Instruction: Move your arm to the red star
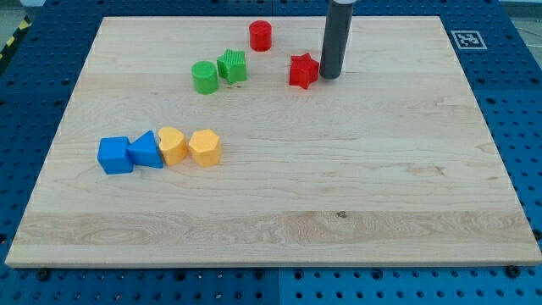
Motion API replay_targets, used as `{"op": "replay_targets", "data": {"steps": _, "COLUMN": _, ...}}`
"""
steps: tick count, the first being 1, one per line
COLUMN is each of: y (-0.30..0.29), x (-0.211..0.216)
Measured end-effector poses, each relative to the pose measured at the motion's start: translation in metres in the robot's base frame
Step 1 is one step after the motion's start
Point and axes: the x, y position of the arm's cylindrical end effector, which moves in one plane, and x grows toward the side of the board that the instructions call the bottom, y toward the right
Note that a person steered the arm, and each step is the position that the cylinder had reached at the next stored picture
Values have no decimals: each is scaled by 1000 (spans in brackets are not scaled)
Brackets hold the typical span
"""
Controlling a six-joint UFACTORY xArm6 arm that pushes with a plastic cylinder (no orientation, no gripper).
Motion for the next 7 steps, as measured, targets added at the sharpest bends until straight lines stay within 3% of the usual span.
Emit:
{"op": "replay_targets", "data": {"steps": 2, "y": 1, "x": 13}}
{"op": "replay_targets", "data": {"steps": 4, "y": 1, "x": 65}}
{"op": "replay_targets", "data": {"steps": 7, "y": -13, "x": 54}}
